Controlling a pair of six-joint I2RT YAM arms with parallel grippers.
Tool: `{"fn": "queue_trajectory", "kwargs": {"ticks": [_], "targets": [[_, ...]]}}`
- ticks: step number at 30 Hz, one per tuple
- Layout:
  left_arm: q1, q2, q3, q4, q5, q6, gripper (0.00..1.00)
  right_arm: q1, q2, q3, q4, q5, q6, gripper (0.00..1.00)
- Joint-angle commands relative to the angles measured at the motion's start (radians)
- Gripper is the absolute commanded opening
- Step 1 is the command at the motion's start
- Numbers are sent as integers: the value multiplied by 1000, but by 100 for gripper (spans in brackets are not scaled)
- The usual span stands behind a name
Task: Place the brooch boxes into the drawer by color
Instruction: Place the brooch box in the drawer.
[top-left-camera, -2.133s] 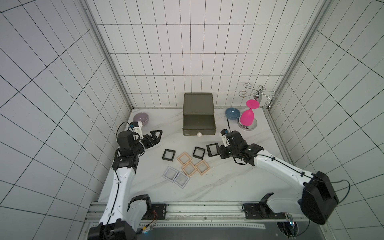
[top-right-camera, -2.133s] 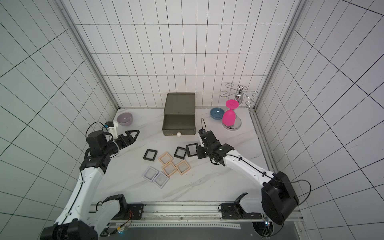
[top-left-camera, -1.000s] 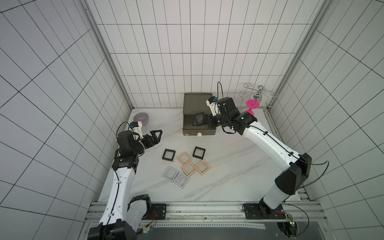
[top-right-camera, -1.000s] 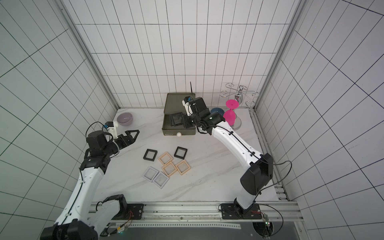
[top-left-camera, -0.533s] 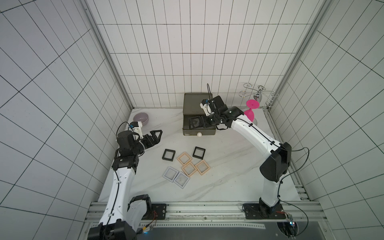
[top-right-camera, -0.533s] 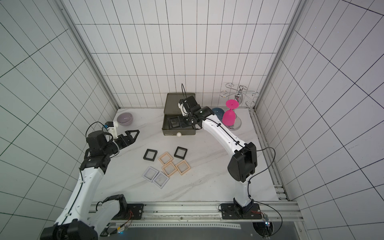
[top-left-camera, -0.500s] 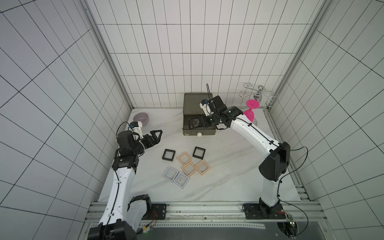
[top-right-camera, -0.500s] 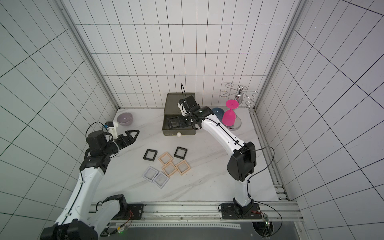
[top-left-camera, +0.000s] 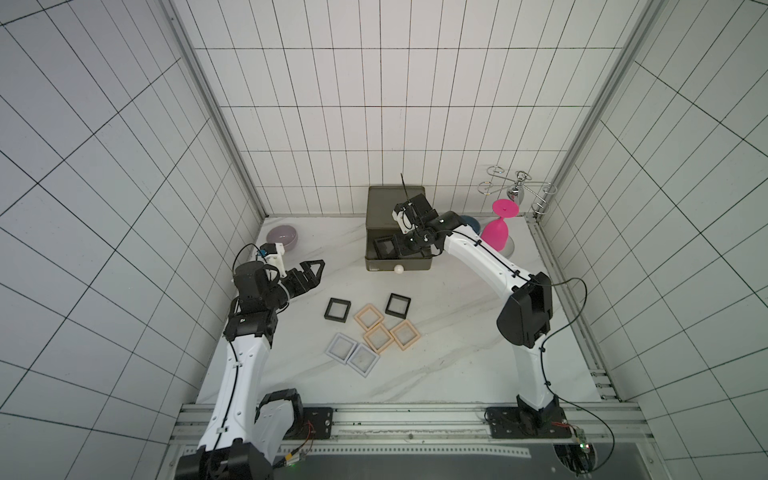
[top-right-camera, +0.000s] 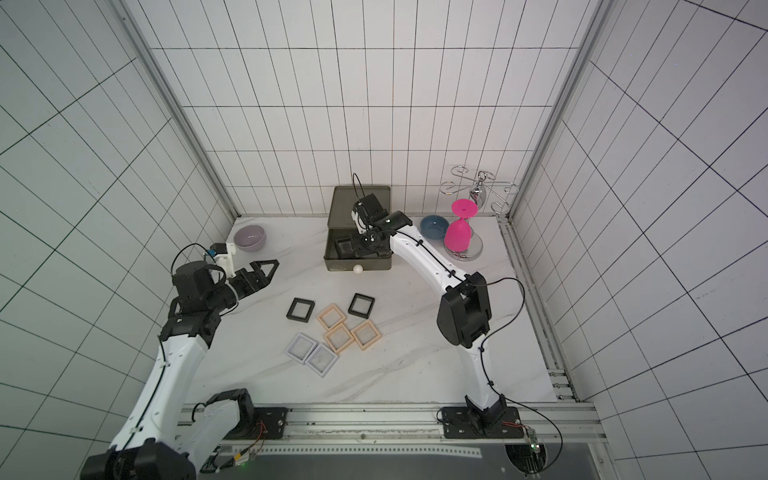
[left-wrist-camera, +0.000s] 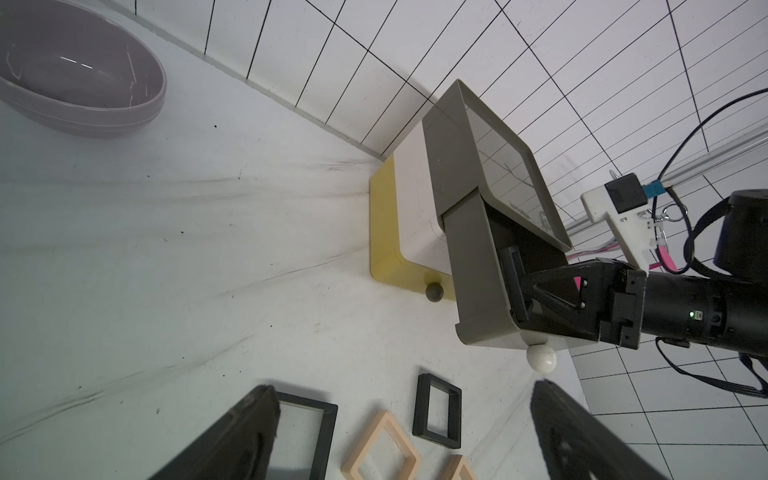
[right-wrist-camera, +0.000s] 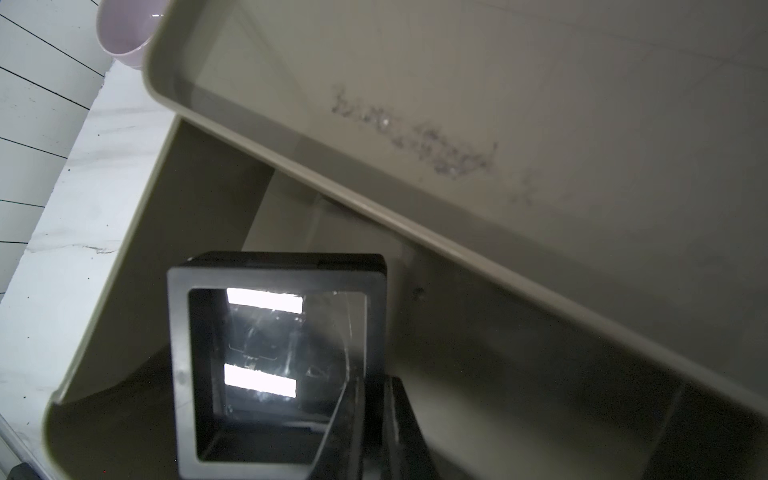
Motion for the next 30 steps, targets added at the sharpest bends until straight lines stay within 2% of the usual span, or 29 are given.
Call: {"fn": "queue_trajectory", "kwargs": {"ticks": [1,4,6,10,12,15,18,22,30], "targets": [[6,-11,-11,24,5,5,98,-9,29,75,-8,23,14,19],[6,-9,-10,24,5,3,99,-10,32,85,-5,28,21,41],[6,-9,-10,24,6,3,99,-10,29,88,-2,29,23,46],[6,-9,-10,24,6,3,99,-9,4,83,-1,31,23,47],[6,-9,-10,24,6,4,99,-9,-18,68,-2,39,23,41],[6,-9,-12,23,5,3,99,-10,-49,20,-1,67,15,21],[6,-9,-11,22,5,3,99,-19,-52,-15,-3,72,8,12],[6,-15,-15,20,6,2,98,-25,-43,-18,-24,73,-2,7],[6,-17,-13,18,1,5,99,-21,-17,-19,-66,87,-9,7]]}}
